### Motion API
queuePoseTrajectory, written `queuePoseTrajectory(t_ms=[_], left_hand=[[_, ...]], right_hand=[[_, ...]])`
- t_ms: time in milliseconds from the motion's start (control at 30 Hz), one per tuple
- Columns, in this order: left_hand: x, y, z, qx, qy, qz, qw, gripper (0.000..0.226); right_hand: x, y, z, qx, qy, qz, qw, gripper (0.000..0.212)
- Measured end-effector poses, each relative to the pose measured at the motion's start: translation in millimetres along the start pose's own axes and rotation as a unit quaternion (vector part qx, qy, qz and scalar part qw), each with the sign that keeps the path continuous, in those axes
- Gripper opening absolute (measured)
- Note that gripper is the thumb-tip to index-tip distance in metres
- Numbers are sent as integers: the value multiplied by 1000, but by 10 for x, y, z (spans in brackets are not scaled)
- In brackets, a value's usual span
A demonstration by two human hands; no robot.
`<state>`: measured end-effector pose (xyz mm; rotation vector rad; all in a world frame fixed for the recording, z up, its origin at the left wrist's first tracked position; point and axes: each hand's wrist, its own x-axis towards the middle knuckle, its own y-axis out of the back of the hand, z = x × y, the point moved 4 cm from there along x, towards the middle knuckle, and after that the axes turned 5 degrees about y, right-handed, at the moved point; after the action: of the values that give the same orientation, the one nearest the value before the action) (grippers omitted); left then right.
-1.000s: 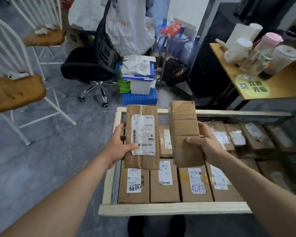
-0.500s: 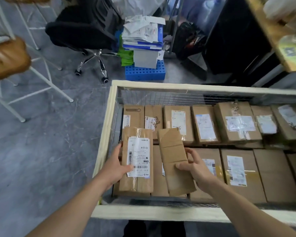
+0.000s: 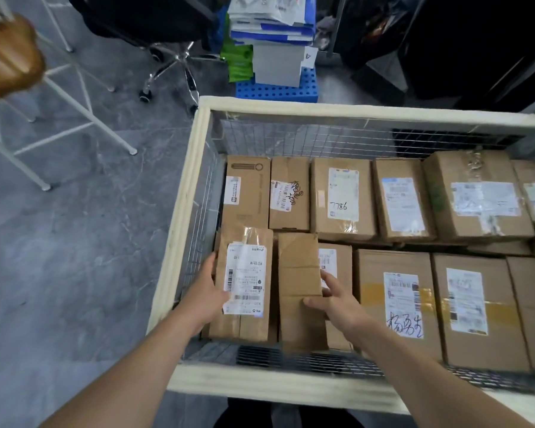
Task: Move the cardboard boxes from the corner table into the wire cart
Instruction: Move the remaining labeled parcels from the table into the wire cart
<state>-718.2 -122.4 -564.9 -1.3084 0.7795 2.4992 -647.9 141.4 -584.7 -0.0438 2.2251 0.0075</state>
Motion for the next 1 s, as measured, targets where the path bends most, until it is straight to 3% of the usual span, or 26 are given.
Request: queuePoseTrajectory(t_ms=[133, 333, 533, 733, 1000], left_hand=[[25, -4, -76, 16, 13, 58, 998, 80], [-130, 24, 18, 68, 4, 88, 994, 81], [-637, 79, 666, 190, -95, 106, 971, 67], [-1414, -53, 1814, 302, -266, 122, 907, 73], [-2641, -464, 3281, 362, -505, 129, 773, 71]], right_hand=[[69, -67, 24, -41, 9, 10, 999, 46], [-46, -52, -84, -86, 6, 19, 996, 71], [-572, 322, -569, -99, 50, 102, 989, 67], [-1504, 810, -1404, -169, 143, 221, 950, 70], [-3107, 1560, -2183, -231, 221, 398, 860, 69]])
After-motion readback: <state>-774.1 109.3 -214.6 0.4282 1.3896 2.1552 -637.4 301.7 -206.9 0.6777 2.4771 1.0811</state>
